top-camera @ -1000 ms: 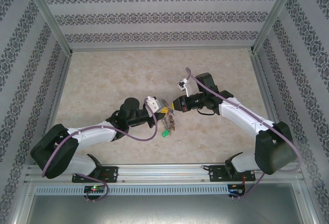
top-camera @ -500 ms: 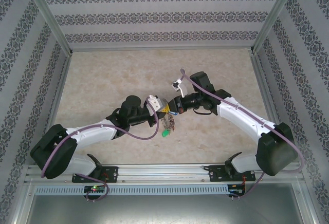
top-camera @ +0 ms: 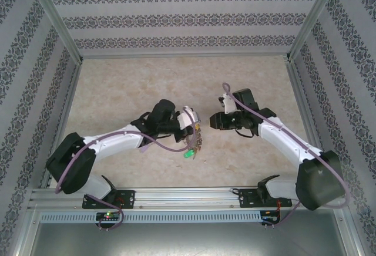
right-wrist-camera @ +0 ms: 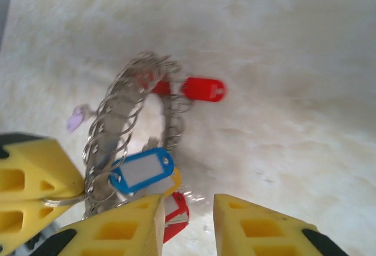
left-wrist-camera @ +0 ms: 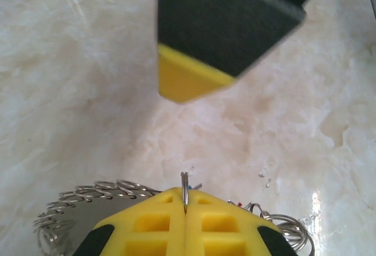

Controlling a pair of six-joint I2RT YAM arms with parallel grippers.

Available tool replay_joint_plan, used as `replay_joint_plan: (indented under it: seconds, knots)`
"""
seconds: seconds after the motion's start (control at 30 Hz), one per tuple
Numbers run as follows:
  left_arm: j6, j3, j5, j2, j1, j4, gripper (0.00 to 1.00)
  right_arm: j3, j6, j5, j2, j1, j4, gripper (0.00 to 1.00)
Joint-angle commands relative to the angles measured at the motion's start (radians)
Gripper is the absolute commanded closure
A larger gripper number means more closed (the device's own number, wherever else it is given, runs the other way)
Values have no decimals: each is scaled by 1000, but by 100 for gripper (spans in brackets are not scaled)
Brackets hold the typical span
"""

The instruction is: Put the keys on the keyring

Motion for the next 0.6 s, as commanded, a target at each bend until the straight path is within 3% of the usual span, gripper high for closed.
replay_joint_plan:
  seconds: [0.0,0.2,0.4,0.43,0.47,0.57]
  knots:
    - [120,111,59,82,-42,-223,100,-49,84,153,-79,-82,2,68]
    - [242,360,21,313,-129,-517,100,-132,120,175,-181,-207,11,62]
    - [266,450,0,398,-174,-569,99,-174,127,156,-213,-242,12,59]
    - [251,439,-13,387,-178,-542,91,-179,129,152,-211,-243,17,59]
    - [230,416,-7,368,-178,-502,78,-184,130,144,-207,-245,21,58]
    - [173,335,55,285,-163,-380,71,-186,133,93,-186,-246,35,58]
